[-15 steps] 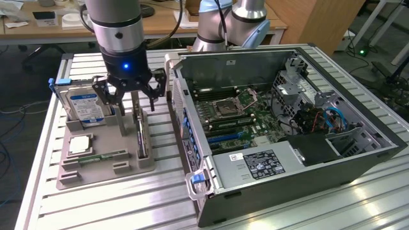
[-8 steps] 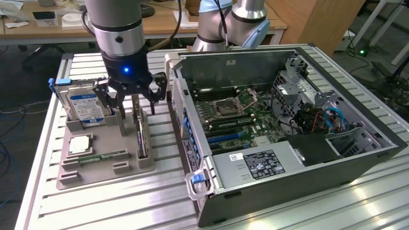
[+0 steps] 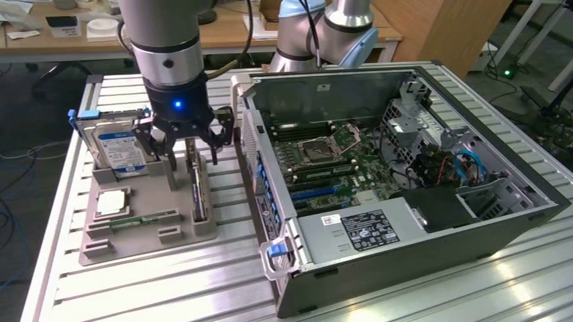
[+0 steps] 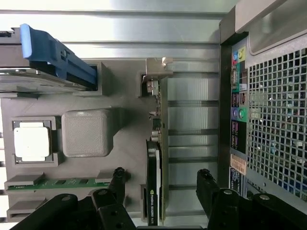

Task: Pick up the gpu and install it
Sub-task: 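Pick up the gpu and move the gpu toward the slot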

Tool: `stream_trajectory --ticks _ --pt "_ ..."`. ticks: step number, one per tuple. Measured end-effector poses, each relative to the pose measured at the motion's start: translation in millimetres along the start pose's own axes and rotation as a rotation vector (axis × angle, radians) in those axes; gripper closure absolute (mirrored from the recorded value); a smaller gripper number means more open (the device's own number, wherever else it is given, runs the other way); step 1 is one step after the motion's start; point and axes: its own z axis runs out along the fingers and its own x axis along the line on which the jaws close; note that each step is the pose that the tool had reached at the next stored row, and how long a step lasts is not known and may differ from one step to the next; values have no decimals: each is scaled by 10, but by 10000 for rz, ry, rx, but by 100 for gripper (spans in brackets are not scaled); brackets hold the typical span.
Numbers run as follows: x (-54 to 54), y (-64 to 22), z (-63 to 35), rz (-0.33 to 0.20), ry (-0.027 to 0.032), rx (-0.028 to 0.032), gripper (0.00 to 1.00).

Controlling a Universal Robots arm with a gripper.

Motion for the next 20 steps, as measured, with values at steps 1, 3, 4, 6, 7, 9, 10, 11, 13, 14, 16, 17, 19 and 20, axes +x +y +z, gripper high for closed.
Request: stream_trajectory --ticks 1,3,4,6,7,9,10,11,13,14,16,17,19,20 --pt "1 0 19 -11 0 0 29" --pt "2 -1 54 -12 1 4 29" --pt "2 -1 69 -13 1 7 29" --pt "4 -1 94 -13 1 9 29" --pt "4 -1 105 -13 1 9 29" --pt "5 -1 125 -13 1 9 29" --pt "5 -1 133 -13 0 9 29" --pt "5 -1 140 -13 1 10 29" --pt "6 -2 155 -13 1 11 29" --pt "6 -2 164 -13 1 16 29" --pt "7 -2 182 -13 1 26 29" --pt "8 -2 191 -14 1 34 29" --pt "8 -2 210 -14 -1 57 29" --pt "9 -6 220 -15 -1 64 29"
